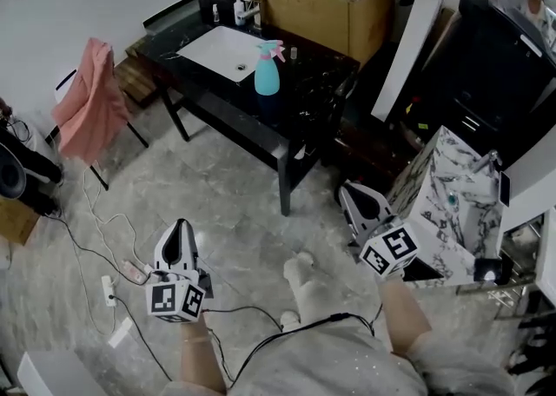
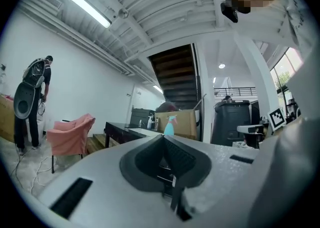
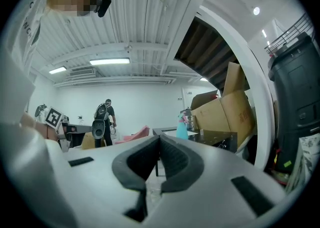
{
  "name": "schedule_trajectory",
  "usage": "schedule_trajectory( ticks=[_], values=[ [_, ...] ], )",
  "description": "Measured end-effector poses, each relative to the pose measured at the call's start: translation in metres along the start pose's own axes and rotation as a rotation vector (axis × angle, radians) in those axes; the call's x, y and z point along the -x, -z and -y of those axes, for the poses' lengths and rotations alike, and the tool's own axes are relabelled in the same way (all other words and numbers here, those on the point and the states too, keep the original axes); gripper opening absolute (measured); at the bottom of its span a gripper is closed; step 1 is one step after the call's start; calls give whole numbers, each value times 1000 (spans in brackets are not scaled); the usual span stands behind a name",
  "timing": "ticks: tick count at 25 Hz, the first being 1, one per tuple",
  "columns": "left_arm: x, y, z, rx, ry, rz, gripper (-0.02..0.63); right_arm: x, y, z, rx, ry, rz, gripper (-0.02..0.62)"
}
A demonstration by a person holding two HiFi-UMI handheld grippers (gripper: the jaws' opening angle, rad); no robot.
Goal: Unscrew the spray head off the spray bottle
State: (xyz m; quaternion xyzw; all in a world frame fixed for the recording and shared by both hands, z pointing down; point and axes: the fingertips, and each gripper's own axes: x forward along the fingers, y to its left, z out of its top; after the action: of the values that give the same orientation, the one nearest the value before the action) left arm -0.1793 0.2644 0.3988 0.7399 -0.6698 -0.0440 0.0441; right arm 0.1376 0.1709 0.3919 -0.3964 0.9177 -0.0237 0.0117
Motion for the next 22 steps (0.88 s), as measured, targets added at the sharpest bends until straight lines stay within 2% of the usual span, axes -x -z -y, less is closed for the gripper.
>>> schedule_trajectory(
  ticks=[9,15,22],
  values=[
    [-93,-19,-30,12,-34,35,7,-97,-7,63,-31,-37,4,3],
    [-169,-22,-33,31,-8,42,6,-162,-17,105,-29,-69,5,3],
    [-248,-12,-24,20,41,26,7,-213,-17,146,-24,-106,1,3]
  ],
)
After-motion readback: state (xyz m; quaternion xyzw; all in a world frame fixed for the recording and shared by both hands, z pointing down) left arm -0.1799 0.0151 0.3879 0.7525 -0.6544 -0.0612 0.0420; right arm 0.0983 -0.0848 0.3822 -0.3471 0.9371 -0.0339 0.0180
